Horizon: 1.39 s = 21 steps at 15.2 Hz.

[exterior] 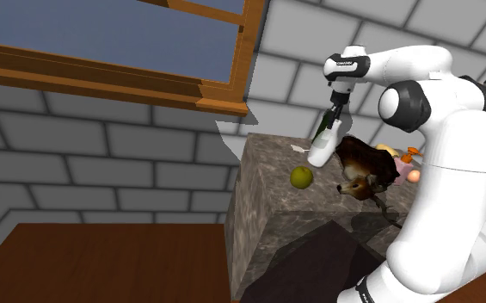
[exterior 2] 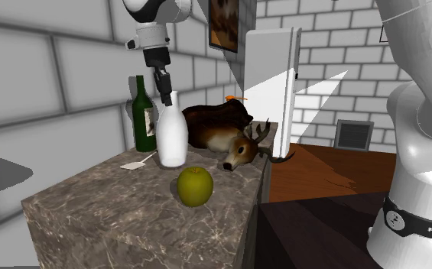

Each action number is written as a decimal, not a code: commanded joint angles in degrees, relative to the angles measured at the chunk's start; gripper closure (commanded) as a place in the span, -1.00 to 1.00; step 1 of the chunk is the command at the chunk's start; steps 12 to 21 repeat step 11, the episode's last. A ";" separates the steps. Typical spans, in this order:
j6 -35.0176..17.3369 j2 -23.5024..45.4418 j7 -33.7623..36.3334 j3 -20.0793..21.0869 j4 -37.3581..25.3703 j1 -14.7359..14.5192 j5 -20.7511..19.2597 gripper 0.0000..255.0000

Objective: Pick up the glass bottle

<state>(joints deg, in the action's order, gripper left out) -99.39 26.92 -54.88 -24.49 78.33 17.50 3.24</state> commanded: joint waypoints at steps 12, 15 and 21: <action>8.25 0.50 -0.67 -0.22 -8.84 1.02 0.17 1.00; 8.25 0.50 -0.67 -0.22 -8.84 1.02 0.17 1.00; 8.25 0.50 -0.67 -0.22 -8.84 1.02 0.17 1.00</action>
